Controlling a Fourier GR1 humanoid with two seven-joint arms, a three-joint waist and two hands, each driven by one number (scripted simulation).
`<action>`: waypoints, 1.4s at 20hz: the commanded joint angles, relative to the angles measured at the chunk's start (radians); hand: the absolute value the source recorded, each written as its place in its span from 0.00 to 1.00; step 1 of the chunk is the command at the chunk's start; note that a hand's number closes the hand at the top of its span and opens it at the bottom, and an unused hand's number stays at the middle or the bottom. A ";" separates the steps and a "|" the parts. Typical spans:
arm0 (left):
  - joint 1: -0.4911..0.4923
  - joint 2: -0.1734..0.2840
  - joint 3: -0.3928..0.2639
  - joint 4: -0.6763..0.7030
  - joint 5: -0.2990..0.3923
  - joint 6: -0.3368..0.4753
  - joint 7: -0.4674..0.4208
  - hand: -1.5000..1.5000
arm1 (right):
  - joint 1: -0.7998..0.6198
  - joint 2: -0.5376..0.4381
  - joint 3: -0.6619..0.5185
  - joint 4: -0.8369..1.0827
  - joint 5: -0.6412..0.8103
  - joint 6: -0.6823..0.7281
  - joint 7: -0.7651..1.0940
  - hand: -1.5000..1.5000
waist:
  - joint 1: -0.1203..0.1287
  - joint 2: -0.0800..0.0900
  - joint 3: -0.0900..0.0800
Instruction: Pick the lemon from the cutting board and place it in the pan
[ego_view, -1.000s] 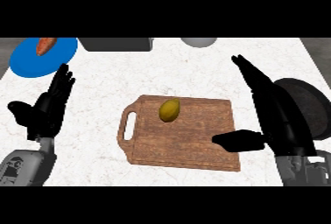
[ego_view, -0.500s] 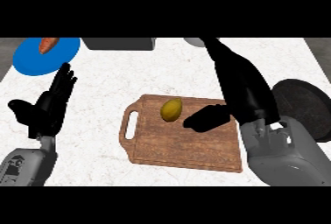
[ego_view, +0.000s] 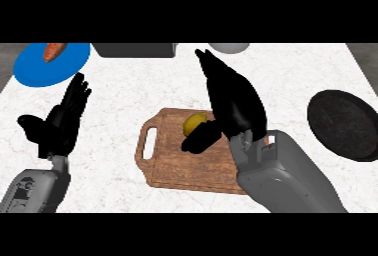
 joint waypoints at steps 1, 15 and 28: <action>0.011 0.004 0.031 0.006 0.001 -0.015 -0.013 0.50 | 0.040 0.057 0.033 -0.024 0.060 0.030 0.121 0.00 | -0.004 -0.002 0.000; -0.040 -0.029 0.057 -0.020 -0.034 -0.018 0.056 0.50 | 0.148 0.053 -0.094 0.120 0.070 0.100 -0.083 0.00 | -0.004 0.000 0.001; 0.027 -0.063 0.064 -0.029 -0.074 -0.052 0.012 0.50 | 0.058 0.101 -0.050 0.355 0.098 0.116 -0.108 0.00 | 0.002 0.000 0.001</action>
